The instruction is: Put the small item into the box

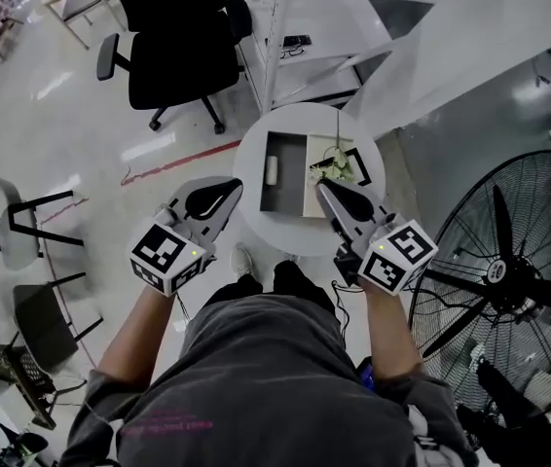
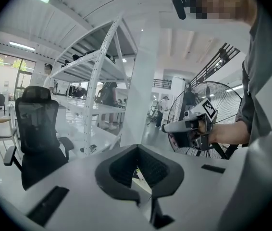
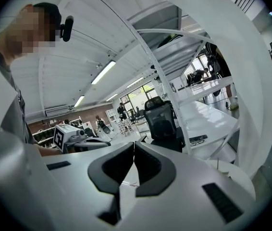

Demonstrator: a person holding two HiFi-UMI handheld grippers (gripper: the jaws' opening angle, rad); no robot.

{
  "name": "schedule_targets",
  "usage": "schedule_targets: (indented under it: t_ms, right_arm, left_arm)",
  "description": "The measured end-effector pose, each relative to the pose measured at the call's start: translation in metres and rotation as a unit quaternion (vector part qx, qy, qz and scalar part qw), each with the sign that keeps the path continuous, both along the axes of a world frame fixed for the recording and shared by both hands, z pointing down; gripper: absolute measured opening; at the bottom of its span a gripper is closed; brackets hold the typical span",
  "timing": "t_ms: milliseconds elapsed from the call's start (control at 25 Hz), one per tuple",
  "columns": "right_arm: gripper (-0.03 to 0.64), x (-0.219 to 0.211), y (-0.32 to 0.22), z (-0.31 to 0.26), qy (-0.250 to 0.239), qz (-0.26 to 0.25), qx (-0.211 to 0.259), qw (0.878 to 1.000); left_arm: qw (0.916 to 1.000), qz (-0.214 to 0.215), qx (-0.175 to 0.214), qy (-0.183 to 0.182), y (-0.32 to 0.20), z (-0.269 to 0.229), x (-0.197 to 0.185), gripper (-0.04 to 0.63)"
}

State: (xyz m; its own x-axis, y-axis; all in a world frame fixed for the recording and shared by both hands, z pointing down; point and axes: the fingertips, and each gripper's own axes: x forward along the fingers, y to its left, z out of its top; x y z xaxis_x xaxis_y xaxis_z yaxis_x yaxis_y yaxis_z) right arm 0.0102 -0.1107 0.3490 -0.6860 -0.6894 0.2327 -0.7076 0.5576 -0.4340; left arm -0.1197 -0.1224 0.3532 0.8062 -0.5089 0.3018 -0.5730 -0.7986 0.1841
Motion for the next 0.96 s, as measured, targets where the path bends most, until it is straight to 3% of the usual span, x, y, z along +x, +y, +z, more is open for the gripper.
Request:
schedule_targets:
  t_ms: [960]
  right_arm:
    - [0.021,-0.008,0.022,-0.008,0.004,-0.017,0.012,1.0]
  left_arm:
    - [0.9998,-0.001,0.002,0.018,0.025,-0.005,-0.004,0.015]
